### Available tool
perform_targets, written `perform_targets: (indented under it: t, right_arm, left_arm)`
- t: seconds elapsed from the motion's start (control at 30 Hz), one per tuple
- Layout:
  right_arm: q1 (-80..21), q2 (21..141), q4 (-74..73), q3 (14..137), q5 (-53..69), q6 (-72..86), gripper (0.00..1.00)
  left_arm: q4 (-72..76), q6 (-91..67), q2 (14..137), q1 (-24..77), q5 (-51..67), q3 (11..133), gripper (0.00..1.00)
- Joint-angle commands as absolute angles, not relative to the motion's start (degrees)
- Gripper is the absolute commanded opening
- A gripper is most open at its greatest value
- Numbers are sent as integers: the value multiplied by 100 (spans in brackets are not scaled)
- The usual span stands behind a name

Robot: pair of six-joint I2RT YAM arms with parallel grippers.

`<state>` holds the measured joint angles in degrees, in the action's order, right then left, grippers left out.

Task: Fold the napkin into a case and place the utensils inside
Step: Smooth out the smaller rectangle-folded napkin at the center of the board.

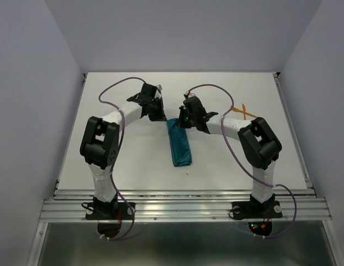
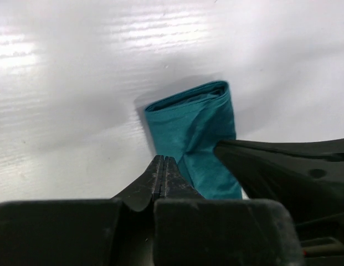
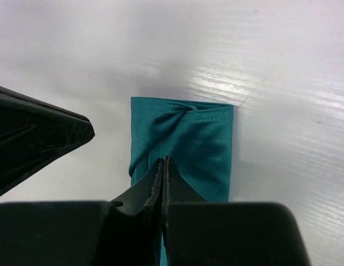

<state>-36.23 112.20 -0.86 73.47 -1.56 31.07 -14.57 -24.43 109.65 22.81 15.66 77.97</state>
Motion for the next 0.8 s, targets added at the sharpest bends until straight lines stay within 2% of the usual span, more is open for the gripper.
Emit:
perform_targets:
  t: [0.0,0.4,0.77]
  right_arm:
    - [-3586,11416,44,7708,-70,3067,1]
    - [-3586,12085,18,8209,-53,3041,1]
    - [-3533,11224,17,7726,-289,2918,1]
  left_arm:
    - [-1547,-2277,10995,2303,1678,8287,0]
    - [-1556,-2197,11303,2329,1784,8209,0]
    - [-1529,-2188,11417,2338,1819,8174,0]
